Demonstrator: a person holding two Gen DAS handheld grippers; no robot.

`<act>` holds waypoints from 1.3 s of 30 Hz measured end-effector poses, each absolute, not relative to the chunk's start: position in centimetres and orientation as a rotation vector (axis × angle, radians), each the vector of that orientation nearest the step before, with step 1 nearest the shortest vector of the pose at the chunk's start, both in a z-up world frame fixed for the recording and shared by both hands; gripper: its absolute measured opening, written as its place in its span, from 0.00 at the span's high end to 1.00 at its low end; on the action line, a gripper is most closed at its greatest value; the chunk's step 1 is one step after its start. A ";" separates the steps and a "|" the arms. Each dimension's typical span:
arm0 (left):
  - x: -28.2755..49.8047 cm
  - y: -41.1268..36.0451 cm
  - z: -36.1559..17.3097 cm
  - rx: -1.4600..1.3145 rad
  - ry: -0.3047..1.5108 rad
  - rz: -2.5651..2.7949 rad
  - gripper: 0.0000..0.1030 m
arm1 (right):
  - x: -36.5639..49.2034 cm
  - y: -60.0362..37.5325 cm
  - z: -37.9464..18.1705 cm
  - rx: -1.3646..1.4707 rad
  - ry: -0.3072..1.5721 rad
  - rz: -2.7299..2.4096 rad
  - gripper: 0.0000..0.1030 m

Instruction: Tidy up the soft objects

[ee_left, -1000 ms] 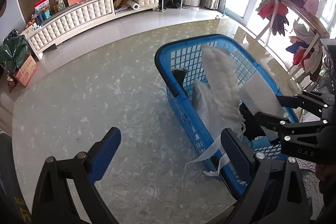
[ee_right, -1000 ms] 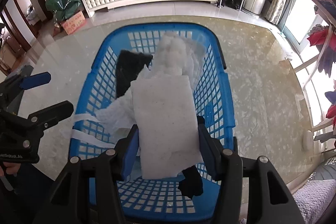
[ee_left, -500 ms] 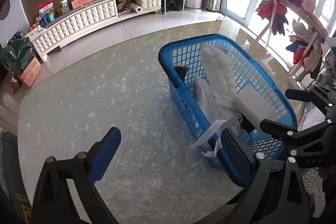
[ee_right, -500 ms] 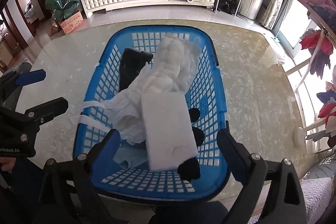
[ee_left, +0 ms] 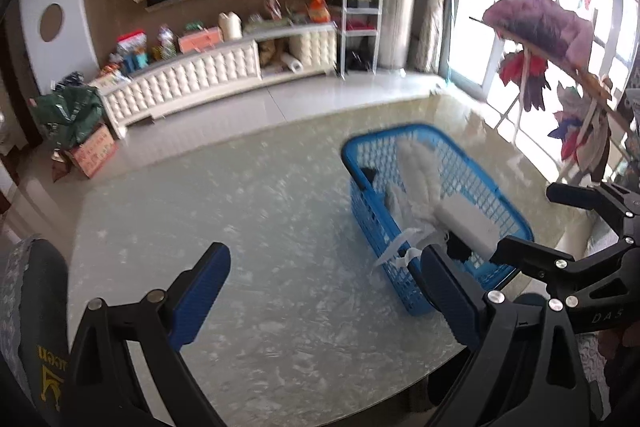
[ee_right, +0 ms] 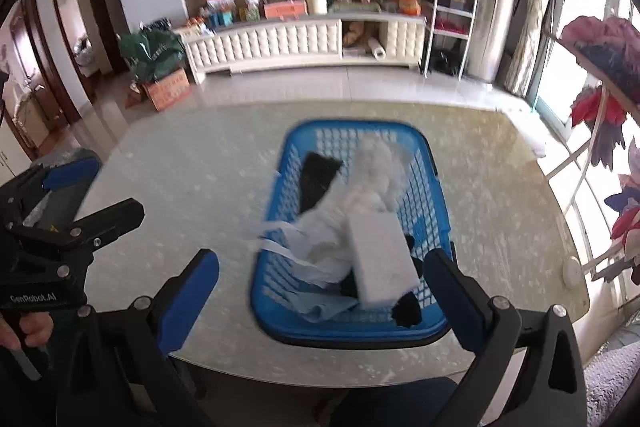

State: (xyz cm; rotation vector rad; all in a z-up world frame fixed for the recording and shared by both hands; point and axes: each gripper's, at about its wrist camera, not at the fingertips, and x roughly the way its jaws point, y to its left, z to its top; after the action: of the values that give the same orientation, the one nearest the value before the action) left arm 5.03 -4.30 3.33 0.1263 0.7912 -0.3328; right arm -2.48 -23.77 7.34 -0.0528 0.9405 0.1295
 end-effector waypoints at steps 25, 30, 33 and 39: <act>-8.4 2.6 13.3 0.066 0.394 -0.132 0.07 | -8.2 -17.9 15.2 -0.090 0.508 0.193 0.00; -8.5 2.7 13.4 0.059 0.395 -0.128 0.07 | -8.1 -17.9 14.9 -0.087 0.508 0.195 0.00; -8.5 2.9 13.4 0.050 0.396 -0.131 0.07 | -8.3 -18.0 14.8 -0.089 0.507 0.196 0.00; -8.8 2.8 13.3 0.051 0.386 -0.125 0.07 | -8.7 -17.8 14.9 -0.094 0.506 0.195 0.00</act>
State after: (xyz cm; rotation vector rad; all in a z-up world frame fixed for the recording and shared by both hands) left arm -8.77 2.80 13.35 0.0509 0.3856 -0.1248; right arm -8.66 -17.79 14.89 -0.0936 0.5060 0.1948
